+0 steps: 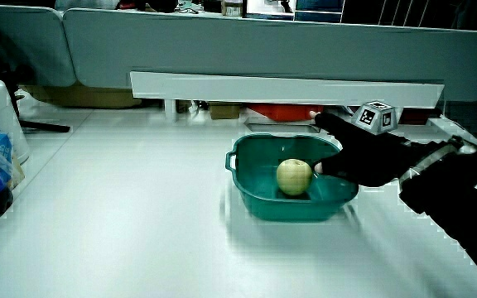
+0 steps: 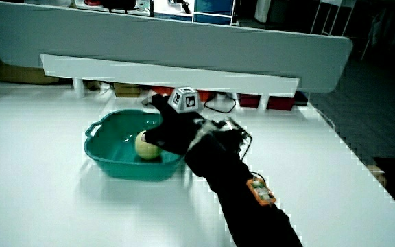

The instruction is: Pick pear from plate

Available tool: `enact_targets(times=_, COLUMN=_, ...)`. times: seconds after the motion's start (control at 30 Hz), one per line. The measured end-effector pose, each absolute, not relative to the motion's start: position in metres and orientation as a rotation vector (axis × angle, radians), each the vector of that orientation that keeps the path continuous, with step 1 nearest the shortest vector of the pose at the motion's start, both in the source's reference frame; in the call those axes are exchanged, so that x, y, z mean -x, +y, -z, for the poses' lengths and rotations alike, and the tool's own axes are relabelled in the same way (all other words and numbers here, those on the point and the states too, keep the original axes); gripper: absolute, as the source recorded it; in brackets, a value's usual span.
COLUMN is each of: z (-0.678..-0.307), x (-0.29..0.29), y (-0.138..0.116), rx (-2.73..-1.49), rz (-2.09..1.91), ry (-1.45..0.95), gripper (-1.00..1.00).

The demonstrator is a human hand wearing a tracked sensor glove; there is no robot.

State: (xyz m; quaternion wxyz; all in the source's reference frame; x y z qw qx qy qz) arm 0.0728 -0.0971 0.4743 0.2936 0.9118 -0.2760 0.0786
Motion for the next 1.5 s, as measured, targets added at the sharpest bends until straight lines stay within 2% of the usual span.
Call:
enact_targets(times=0.5, z=-0.539, x=-0.051, y=-0.093, rx=-2.261, rz=-0.087, ry=-0.669, gripper=0.0)
enact_targets(times=0.87, z=-0.571, x=-0.044, y=-0.087, rx=-2.194, rz=-0.041, ry=-0.621, gripper=0.0)
enact_targets(times=1.03, z=-0.575, x=-0.047, y=-0.087, rx=-2.247, rz=-0.052, ry=-0.585, gripper=0.28)
enact_targets(times=1.47, z=-0.578, x=-0.053, y=-0.085, rx=-2.283, rz=-0.108, ry=-0.576, gripper=1.0)
enact_targets(times=1.5, z=-0.577, x=-0.053, y=-0.085, rx=-2.287, rz=-0.121, ry=-0.572, gripper=1.0)
